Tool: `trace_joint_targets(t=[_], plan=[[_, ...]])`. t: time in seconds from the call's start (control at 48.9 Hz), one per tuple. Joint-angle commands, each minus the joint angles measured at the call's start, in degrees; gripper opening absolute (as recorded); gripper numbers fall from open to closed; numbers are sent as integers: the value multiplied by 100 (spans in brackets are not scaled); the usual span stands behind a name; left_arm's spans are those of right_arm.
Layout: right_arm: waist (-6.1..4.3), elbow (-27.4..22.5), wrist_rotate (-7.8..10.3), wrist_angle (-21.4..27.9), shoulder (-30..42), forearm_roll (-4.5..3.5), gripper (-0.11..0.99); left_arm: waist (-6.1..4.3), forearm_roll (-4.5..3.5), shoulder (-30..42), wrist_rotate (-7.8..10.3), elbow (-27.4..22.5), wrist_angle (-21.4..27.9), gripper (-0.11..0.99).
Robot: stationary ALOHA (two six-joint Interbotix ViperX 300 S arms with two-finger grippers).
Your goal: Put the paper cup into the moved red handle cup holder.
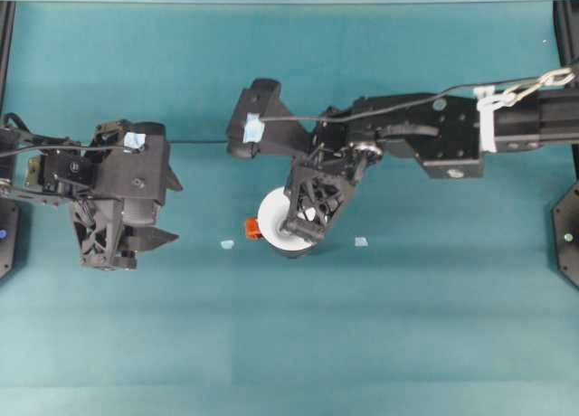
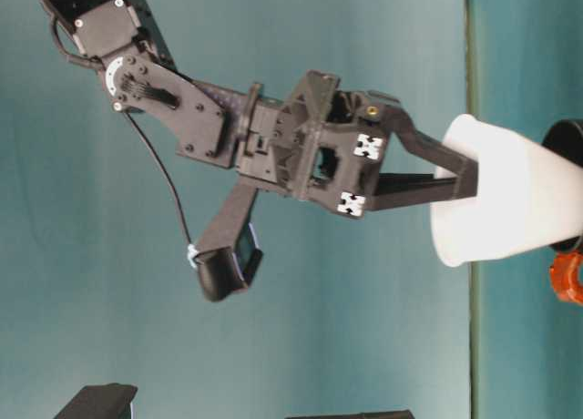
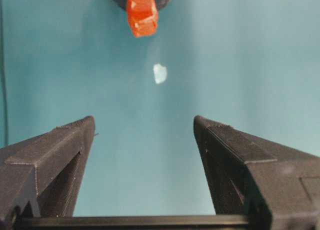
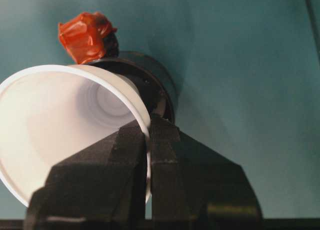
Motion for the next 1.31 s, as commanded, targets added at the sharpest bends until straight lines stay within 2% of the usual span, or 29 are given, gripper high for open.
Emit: trace_joint_targets(t=[0.0, 0.695, 0.92, 1.023, 1.166, 1.227, 1.289], plan=[[35, -62, -44, -26, 0, -9, -11, -9, 18, -18, -18, -79, -53, 83], [26, -9, -62, 9, 114, -18, -11, -35, 18, -9, -26, -88, -53, 83], [35, -18, -53, 18, 114, -18, -10, -35, 18, -9, -202, -79, -53, 83], [53, -26, -53, 18, 114, 18, -9, -35, 9, -9, -229, -79, -53, 83], [97, -26, -53, 0, 114, 18, 2, -44, 18, -18, -237, -79, -53, 83], [105, -26, -53, -18, 114, 18, 12, -44, 18, -9, -237, -88, -79, 83], [105, -26, -53, -26, 114, 9, 27, -44, 18, -9, -237, -88, -114, 83]])
